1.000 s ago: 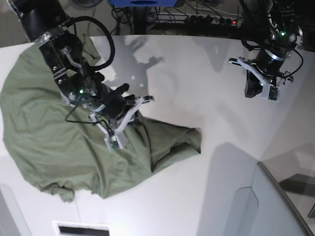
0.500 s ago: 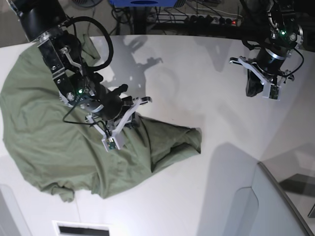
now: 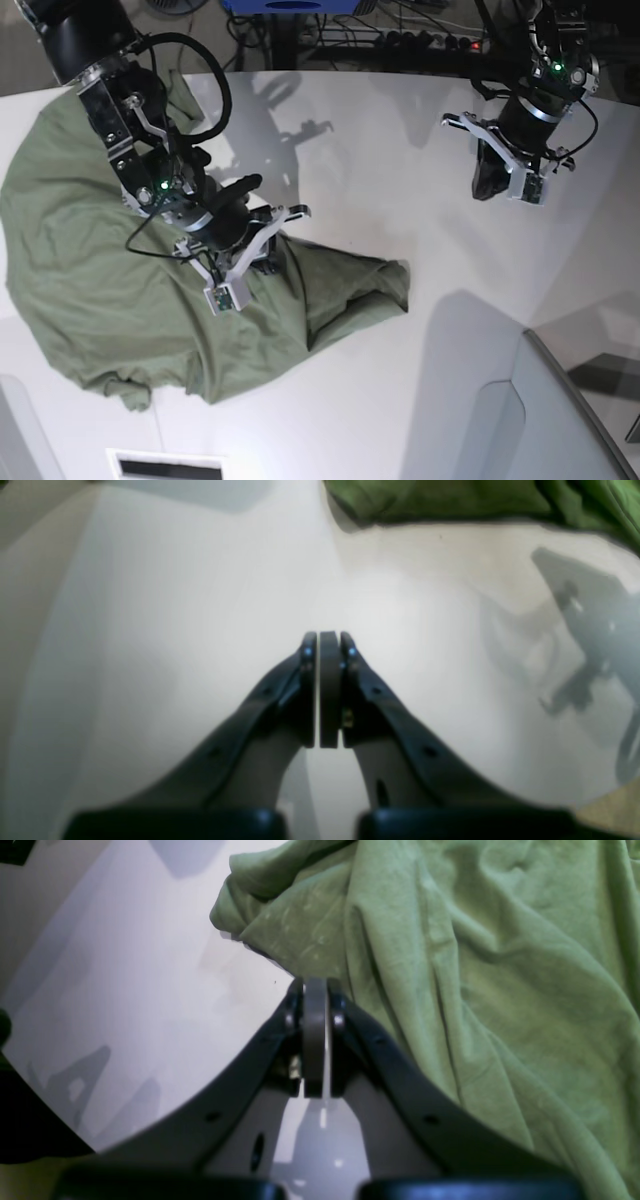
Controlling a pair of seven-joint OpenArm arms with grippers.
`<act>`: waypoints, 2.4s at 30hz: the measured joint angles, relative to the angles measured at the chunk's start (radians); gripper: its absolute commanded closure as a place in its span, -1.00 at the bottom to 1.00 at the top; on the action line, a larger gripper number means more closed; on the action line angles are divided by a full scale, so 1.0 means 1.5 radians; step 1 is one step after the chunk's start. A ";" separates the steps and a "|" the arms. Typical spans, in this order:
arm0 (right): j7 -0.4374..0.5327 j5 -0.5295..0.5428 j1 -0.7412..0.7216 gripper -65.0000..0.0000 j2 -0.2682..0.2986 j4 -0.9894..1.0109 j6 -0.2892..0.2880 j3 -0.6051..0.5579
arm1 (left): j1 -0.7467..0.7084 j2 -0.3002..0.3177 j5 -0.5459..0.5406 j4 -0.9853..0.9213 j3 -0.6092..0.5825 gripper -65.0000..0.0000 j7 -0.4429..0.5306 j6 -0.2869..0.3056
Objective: Layout the t-shirt on the table in an organized manner, then fold the t-shirt properly
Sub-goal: 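Pull the held green fabric with the right gripper outward across the shirt, then release the fabric and reposition the right gripper over the bunched shirt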
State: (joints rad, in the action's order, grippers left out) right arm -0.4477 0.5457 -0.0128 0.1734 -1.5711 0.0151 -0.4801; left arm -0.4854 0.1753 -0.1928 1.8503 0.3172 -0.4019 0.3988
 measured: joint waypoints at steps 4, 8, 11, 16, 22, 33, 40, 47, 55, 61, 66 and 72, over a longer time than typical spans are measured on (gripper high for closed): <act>0.000 0.000 0.000 0.98 0.000 0.000 0.000 0.000 | 0.001 0.000 0.001 0.000 0.000 1.00 0.027 -0.001; 0.002 0.000 0.000 0.98 0.000 0.002 0.000 0.000 | 0.004 0.000 0.001 0.000 0.000 1.00 0.027 -0.001; 0.002 0.003 -0.004 0.98 -0.005 0.031 -0.002 0.001 | 0.004 0.000 0.001 0.000 0.000 1.00 0.027 -0.001; 0.003 0.002 -0.004 0.98 -0.026 0.062 0.000 0.001 | 0.004 0.000 0.001 0.000 0.000 1.00 0.027 -0.001; 0.001 0.002 -0.012 0.98 -0.066 0.064 0.003 0.003 | 0.004 0.001 0.001 0.000 0.000 1.00 0.026 -0.001; 0.001 -0.001 -0.055 0.98 -0.071 0.147 0.004 0.002 | 0.006 -0.010 0.001 0.001 0.002 1.00 0.027 -0.001; -0.003 0.002 -0.082 0.98 -0.071 0.165 -0.002 0.001 | 0.005 0.000 0.003 0.001 0.007 1.00 0.027 -0.001; -0.001 0.003 -0.137 0.98 -0.063 0.253 -0.001 0.005 | 0.004 0.016 0.003 -0.002 0.007 1.00 0.027 -0.001; -0.071 0.053 -0.141 0.98 -0.078 0.262 0.003 0.182 | -0.004 0.062 -0.003 -0.080 0.042 1.00 0.032 0.002; -0.083 0.055 -0.130 0.98 -0.070 0.263 0.000 0.167 | -0.004 0.062 0.003 -0.107 0.059 1.00 0.030 0.000; -0.081 0.056 -0.133 0.98 -0.070 0.314 0.002 0.167 | -0.002 0.062 0.001 -0.105 0.057 1.00 0.031 0.001; -0.082 0.055 -0.117 0.98 -0.067 0.324 0.002 0.167 | -0.002 0.057 0.001 -0.104 0.054 1.00 0.032 0.001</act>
State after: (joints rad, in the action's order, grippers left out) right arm -0.5701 0.6281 -0.1890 0.0727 -1.0855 0.0185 -0.2291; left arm -0.4881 0.2607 -0.1921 1.6951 0.3985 -0.3546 0.4007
